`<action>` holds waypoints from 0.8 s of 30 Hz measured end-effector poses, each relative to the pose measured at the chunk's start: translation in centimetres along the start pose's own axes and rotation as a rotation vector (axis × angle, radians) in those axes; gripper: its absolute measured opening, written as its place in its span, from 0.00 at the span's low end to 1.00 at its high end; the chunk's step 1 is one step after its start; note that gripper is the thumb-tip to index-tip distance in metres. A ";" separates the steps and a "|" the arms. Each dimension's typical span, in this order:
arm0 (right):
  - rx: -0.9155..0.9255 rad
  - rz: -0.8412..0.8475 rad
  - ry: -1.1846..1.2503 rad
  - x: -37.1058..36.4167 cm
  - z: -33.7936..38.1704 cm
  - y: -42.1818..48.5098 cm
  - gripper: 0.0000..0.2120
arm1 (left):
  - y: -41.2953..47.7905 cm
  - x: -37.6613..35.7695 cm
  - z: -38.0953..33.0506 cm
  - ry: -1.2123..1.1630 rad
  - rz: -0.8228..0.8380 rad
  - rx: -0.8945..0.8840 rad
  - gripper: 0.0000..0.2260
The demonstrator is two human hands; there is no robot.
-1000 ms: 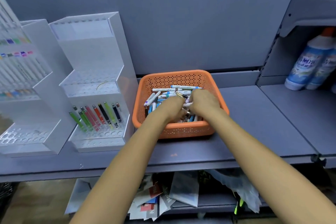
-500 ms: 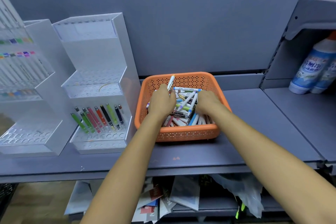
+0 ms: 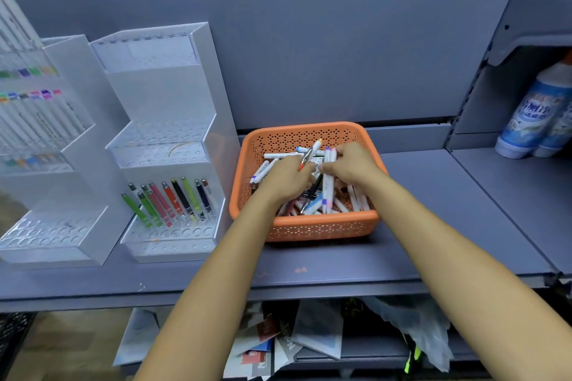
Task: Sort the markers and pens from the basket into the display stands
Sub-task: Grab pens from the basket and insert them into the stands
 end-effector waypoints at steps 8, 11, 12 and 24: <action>0.178 -0.037 0.257 0.5 2.0 -0.8 0.14 | -0.7 -1.0 -1.1 -0.353 0.108 -0.035 0.07; 0.114 -0.034 -0.010 0.2 1.7 -0.8 0.21 | -0.5 0.7 -0.2 -0.230 -0.097 0.035 0.09; 0.098 0.001 -0.110 -0.2 1.3 -0.7 0.16 | -0.4 1.5 0.3 -0.192 -0.172 0.064 0.11; 0.118 0.259 -0.730 -3.1 1.6 -0.4 0.33 | -0.9 4.1 0.4 -0.103 -0.424 0.077 0.12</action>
Point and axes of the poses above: each hand's wrist, its own y-axis towards the middle knuckle, its own x-axis out of the back of the hand, z = x × y, the point moved 8 cm from there along y, towards the middle knuckle, and after that the axes turned 5 degrees about z, right-handed, at the moved point
